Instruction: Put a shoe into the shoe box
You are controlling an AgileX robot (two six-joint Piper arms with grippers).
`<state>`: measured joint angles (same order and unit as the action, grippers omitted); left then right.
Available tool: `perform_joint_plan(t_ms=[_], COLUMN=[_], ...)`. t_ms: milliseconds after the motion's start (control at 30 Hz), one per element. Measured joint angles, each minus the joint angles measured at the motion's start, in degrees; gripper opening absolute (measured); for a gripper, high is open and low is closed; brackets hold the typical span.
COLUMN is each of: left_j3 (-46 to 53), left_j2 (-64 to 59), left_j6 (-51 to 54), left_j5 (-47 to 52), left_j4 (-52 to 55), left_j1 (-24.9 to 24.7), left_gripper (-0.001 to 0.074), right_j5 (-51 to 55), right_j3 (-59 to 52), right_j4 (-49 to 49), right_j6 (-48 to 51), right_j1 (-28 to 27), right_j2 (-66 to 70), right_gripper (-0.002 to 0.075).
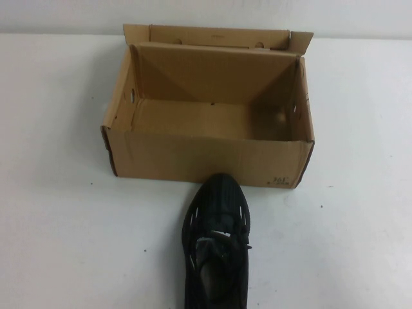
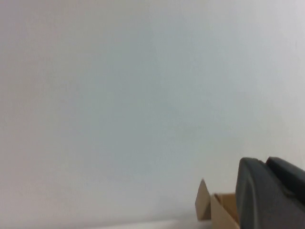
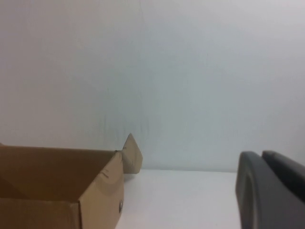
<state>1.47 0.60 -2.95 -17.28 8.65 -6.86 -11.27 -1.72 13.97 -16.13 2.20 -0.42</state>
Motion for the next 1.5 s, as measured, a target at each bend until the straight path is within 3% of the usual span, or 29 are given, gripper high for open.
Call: perform_joint_plan(t_ms=[333, 433, 633, 800, 1067, 1233, 1500], left_j3=[0.0, 0.0, 0.0, -2.23, -16.15, -23.21, -25.75], left_j2=[0.0, 0.0, 0.09, 0.23, 0.23, 0.27, 0.27], left_j6=[0.0, -0.56, -5.74, -9.27, -9.95, -9.93, -10.07], left_j5=[-6.99, -13.85, -34.28, -38.34, -24.68, -12.79, 7.94], left_j4=[-0.14, -0.14, -0.14, -0.14, -0.25, -0.28, -0.37], left_j1=[0.0, 0.0, 0.0, 0.0, 0.0, 0.0, 0.0], left_gripper=[-0.0004, -0.0004, -0.0004, -0.0004, -0.0004, -0.0004, -0.0004], right_j5=[-2.32, -9.24, -32.94, -37.87, -27.29, -8.02, 16.22], right_j3=[0.0, 0.0, 0.0, 2.48, 16.84, 26.31, 34.41], right_j4=[0.0, 0.0, -1.1, -6.39, -8.34, -8.34, -9.01], right_j6=[0.0, 0.0, -0.13, -4.71, -7.52, -14.56, -16.36], right_j1=[0.0, 0.0, 0.0, 0.0, 0.0, 0.0, 0.0], right_j2=[0.0, 0.0, -0.02, -0.38, -0.47, -0.6, 4.62], right_gripper=[-0.0017, -0.0017, -0.0017, -0.0017, -0.0017, -0.0017, -0.0017])
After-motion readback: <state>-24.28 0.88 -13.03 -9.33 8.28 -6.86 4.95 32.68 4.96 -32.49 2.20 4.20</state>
